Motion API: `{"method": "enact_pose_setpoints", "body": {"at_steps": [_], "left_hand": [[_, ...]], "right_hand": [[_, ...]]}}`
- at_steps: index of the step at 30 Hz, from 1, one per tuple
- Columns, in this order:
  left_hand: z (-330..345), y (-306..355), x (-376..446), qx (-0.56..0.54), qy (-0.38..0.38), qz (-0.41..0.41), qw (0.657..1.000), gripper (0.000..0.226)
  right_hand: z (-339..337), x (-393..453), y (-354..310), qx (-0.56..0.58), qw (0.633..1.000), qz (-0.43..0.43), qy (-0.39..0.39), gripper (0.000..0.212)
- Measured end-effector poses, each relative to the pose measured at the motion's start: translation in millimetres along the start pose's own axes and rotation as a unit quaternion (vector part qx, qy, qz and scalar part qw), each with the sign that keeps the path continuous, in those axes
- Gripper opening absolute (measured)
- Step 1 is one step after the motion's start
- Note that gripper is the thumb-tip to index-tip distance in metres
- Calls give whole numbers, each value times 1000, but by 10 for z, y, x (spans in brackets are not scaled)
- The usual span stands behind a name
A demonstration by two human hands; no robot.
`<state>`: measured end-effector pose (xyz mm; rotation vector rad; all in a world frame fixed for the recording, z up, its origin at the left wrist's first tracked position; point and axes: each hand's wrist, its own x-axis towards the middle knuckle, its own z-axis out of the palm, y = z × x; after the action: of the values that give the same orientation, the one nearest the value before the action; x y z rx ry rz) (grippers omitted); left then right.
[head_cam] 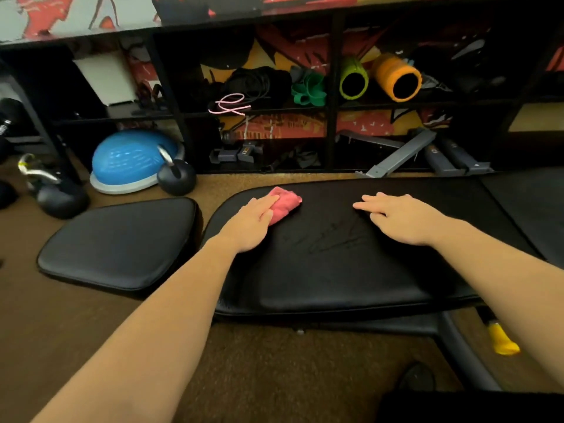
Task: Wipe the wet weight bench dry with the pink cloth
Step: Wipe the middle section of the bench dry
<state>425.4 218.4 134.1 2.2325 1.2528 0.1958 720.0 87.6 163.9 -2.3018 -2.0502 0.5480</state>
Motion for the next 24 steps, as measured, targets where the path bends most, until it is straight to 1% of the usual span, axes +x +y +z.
{"method": "enact_pose_setpoints", "body": {"at_steps": [2,5,9,12,15,17,19,22,24], "left_hand": [[25,-16,-12,2,8,5,1000,48],[52,-17,-102,10,-4,22,1000,49],[106,72,-377,16,-15,37,999,50],[174,82,-598,36,-15,62,997,50],[256,66,-802,29,-14,85,996,48],[305,64,-938,22,-14,94,995,47],[348,67,-1055,18,-8,106,994,46],[421,57,-1190,6,-3,120,993,46],[470,32,-1263,1,1,127,992,47]], "right_hand": [[27,-5,14,-3,1000,-3,1,49],[39,-7,6,-10,1000,0,2,50],[15,-23,-13,-19,1000,0,-2,49],[-9,-44,-29,-19,1000,-1,-13,48],[-6,-75,-40,-8,1000,-4,-13,47],[36,-99,-51,3,1000,-8,2,46],[99,-147,-94,24,999,-30,35,45],[171,-287,-245,45,990,-93,99,39],[193,-415,-380,43,985,-130,108,33]]}}
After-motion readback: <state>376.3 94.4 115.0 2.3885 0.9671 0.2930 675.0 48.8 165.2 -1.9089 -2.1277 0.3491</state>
